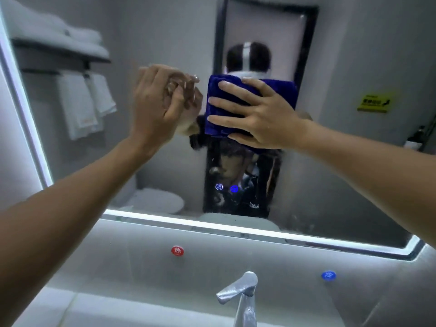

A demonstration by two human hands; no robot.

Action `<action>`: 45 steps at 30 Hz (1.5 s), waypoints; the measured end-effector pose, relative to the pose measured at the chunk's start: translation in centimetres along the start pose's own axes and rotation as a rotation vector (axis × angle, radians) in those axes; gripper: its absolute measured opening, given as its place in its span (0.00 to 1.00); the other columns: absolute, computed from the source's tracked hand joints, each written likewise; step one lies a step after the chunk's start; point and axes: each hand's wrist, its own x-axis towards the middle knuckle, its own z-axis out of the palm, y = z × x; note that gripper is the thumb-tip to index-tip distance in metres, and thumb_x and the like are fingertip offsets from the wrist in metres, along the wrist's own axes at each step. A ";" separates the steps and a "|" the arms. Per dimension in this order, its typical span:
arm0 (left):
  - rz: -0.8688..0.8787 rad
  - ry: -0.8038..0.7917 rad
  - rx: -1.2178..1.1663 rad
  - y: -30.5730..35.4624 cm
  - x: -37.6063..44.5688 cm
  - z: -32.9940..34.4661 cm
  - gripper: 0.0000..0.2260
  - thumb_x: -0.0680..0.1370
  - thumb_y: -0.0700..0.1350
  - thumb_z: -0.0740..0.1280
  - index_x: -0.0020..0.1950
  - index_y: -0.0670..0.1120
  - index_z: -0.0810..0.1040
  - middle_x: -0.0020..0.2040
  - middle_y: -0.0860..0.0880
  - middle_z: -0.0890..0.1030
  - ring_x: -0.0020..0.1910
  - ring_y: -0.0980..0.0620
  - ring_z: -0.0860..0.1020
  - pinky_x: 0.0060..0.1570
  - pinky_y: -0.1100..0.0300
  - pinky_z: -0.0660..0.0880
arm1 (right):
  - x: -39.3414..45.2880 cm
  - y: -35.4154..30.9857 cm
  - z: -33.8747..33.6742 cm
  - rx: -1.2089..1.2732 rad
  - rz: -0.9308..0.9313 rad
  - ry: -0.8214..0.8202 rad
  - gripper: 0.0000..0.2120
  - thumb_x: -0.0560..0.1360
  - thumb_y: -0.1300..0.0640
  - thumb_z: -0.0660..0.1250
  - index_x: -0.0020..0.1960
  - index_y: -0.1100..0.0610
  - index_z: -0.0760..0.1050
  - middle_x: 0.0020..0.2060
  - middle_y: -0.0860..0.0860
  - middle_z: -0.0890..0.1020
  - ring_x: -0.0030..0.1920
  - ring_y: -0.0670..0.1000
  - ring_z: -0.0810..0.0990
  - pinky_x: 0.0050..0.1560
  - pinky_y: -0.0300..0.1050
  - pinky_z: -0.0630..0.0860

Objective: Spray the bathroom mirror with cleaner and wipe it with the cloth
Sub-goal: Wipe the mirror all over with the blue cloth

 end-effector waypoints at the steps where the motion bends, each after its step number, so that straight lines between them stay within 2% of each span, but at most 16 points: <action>1: 0.010 -0.012 0.003 0.5 -0.1 0.2 0.06 0.79 0.39 0.63 0.53 0.41 0.78 0.50 0.44 0.80 0.50 0.43 0.75 0.53 0.59 0.66 | -1.1 -0.2 0.0 0.013 -0.003 0.008 0.21 0.84 0.45 0.55 0.75 0.48 0.67 0.76 0.50 0.67 0.78 0.58 0.60 0.75 0.61 0.60; 5: 0.008 -0.006 -0.050 4.3 -0.5 2.0 0.07 0.78 0.37 0.63 0.52 0.42 0.79 0.50 0.46 0.80 0.50 0.45 0.75 0.53 0.55 0.68 | -5.4 -1.3 0.3 0.062 0.023 0.033 0.20 0.84 0.47 0.57 0.74 0.48 0.69 0.75 0.50 0.68 0.77 0.58 0.62 0.74 0.61 0.62; 8: 0.017 -0.017 -0.096 7.2 -1.7 4.0 0.07 0.76 0.35 0.63 0.51 0.41 0.79 0.49 0.51 0.79 0.48 0.47 0.74 0.53 0.63 0.65 | -8.2 -2.3 0.4 0.098 0.074 0.058 0.20 0.84 0.47 0.58 0.74 0.48 0.69 0.75 0.50 0.69 0.77 0.57 0.63 0.73 0.61 0.64; 10: 0.035 -0.058 -0.124 8.5 -3.1 5.4 0.07 0.76 0.34 0.64 0.51 0.40 0.79 0.51 0.51 0.80 0.49 0.47 0.75 0.54 0.64 0.65 | -10.2 -3.1 0.5 0.115 0.112 0.073 0.20 0.83 0.47 0.58 0.74 0.47 0.70 0.75 0.50 0.69 0.76 0.57 0.64 0.73 0.61 0.65; 15: 0.029 -0.107 -0.199 10.5 -7.0 7.6 0.07 0.75 0.31 0.65 0.51 0.38 0.79 0.54 0.56 0.76 0.52 0.60 0.71 0.54 0.58 0.68 | -14.3 -6.0 0.8 0.121 0.230 0.108 0.20 0.82 0.47 0.61 0.73 0.48 0.71 0.74 0.50 0.70 0.75 0.57 0.67 0.72 0.59 0.66; 19: -0.002 -0.125 -0.209 11.0 -9.9 8.4 0.06 0.76 0.33 0.64 0.49 0.38 0.79 0.52 0.55 0.76 0.51 0.58 0.71 0.53 0.58 0.68 | -17.8 -9.2 1.5 0.133 0.293 0.140 0.19 0.81 0.47 0.63 0.72 0.48 0.73 0.72 0.50 0.72 0.73 0.57 0.69 0.72 0.57 0.66; 21: -0.028 -0.123 -0.213 11.4 -11.3 8.7 0.06 0.76 0.35 0.63 0.49 0.38 0.79 0.50 0.51 0.78 0.51 0.57 0.71 0.52 0.58 0.68 | -20.0 -11.4 1.9 0.132 0.315 0.141 0.20 0.81 0.48 0.64 0.72 0.48 0.73 0.72 0.49 0.73 0.73 0.56 0.70 0.71 0.56 0.67; 25: -0.066 -0.178 -0.200 12.4 -14.5 9.1 0.07 0.77 0.37 0.63 0.49 0.36 0.79 0.48 0.42 0.81 0.49 0.45 0.74 0.52 0.58 0.68 | -24.9 -16.2 2.5 0.155 0.313 0.117 0.22 0.79 0.49 0.68 0.72 0.47 0.72 0.71 0.47 0.74 0.72 0.53 0.70 0.69 0.54 0.69; 28: -0.062 -0.238 -0.208 12.9 -17.5 9.3 0.07 0.77 0.37 0.63 0.49 0.36 0.80 0.48 0.41 0.81 0.49 0.44 0.75 0.53 0.61 0.68 | -28.9 -19.2 2.9 0.163 0.266 0.073 0.23 0.77 0.50 0.70 0.71 0.46 0.73 0.70 0.46 0.74 0.71 0.51 0.70 0.68 0.53 0.70; 32: -0.059 -0.328 -0.240 13.3 -21.7 9.4 0.07 0.77 0.36 0.63 0.50 0.38 0.80 0.49 0.44 0.81 0.50 0.46 0.76 0.51 0.50 0.72 | -32.2 -21.0 3.2 0.129 0.202 0.052 0.23 0.77 0.55 0.72 0.71 0.46 0.74 0.70 0.45 0.75 0.71 0.50 0.70 0.68 0.51 0.70; 36: -0.055 -0.395 -0.249 13.7 -22.9 9.0 0.06 0.76 0.36 0.64 0.49 0.38 0.80 0.48 0.44 0.81 0.49 0.48 0.75 0.48 0.47 0.72 | -32.2 -20.5 3.0 0.146 0.208 0.056 0.23 0.78 0.58 0.70 0.71 0.47 0.73 0.70 0.46 0.74 0.72 0.50 0.69 0.69 0.51 0.69; 39: -0.026 -0.377 -0.257 14.1 -21.1 8.6 0.07 0.76 0.36 0.63 0.49 0.38 0.80 0.48 0.45 0.81 0.48 0.46 0.76 0.48 0.47 0.72 | -32.2 -18.9 2.6 0.175 0.128 -0.002 0.24 0.78 0.59 0.69 0.73 0.48 0.71 0.72 0.46 0.72 0.73 0.51 0.68 0.70 0.53 0.67; 41: 0.014 -0.371 -0.248 14.2 -19.0 8.3 0.07 0.76 0.37 0.64 0.49 0.39 0.81 0.49 0.45 0.81 0.48 0.45 0.77 0.50 0.48 0.72 | -31.1 -15.8 2.0 0.159 0.088 -0.020 0.24 0.79 0.57 0.68 0.74 0.48 0.69 0.73 0.47 0.71 0.74 0.52 0.66 0.72 0.54 0.66; 45: 0.041 -0.328 -0.187 14.2 -13.4 7.6 0.09 0.76 0.39 0.63 0.52 0.39 0.82 0.52 0.44 0.82 0.53 0.45 0.77 0.55 0.53 0.72 | -25.8 -7.3 0.4 0.120 0.119 0.006 0.21 0.82 0.56 0.66 0.74 0.48 0.70 0.74 0.49 0.70 0.75 0.55 0.67 0.73 0.58 0.66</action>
